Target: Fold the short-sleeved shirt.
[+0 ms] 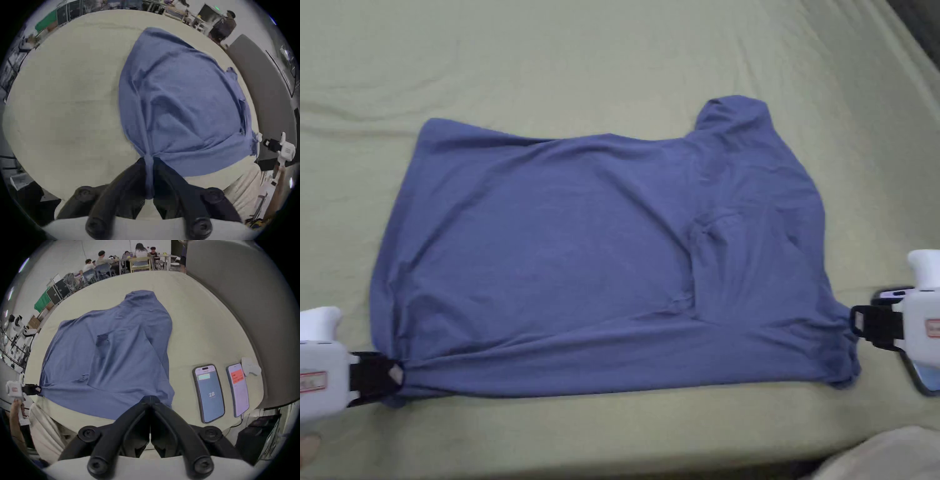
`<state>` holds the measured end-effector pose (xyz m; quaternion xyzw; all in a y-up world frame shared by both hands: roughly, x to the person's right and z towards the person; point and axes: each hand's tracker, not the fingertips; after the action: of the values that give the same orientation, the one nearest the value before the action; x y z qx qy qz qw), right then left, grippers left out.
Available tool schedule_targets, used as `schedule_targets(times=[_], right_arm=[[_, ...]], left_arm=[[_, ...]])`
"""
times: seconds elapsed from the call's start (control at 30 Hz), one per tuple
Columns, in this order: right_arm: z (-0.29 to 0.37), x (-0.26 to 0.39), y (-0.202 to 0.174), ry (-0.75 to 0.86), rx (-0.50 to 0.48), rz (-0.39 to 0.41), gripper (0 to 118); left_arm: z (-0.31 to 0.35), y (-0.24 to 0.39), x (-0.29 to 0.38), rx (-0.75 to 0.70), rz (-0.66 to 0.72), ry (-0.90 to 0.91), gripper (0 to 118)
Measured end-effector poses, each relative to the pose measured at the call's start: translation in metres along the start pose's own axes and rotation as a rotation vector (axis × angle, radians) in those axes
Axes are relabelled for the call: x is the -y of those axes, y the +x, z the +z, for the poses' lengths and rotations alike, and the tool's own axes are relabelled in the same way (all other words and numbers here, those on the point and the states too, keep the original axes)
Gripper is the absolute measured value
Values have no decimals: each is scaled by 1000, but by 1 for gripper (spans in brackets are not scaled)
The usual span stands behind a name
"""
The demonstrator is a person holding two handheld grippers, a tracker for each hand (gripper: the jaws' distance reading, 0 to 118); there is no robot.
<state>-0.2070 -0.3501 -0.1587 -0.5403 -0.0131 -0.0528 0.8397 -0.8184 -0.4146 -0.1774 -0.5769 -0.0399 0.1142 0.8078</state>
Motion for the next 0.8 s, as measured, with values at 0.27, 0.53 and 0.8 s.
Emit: schedule_targets(times=[0.27, 0.53, 0.8], right_arm=[[-52, 15, 35, -210, -10, -90, 116], [-64, 29, 31, -216, -22, -133, 59], [-9, 11, 18, 22, -117, -219, 9]], left_arm=[[11, 3, 1, 103, 126, 21, 3], [13, -4, -2, 152, 207, 24, 3], [34, -11, -13, 254, 340, 93, 3]])
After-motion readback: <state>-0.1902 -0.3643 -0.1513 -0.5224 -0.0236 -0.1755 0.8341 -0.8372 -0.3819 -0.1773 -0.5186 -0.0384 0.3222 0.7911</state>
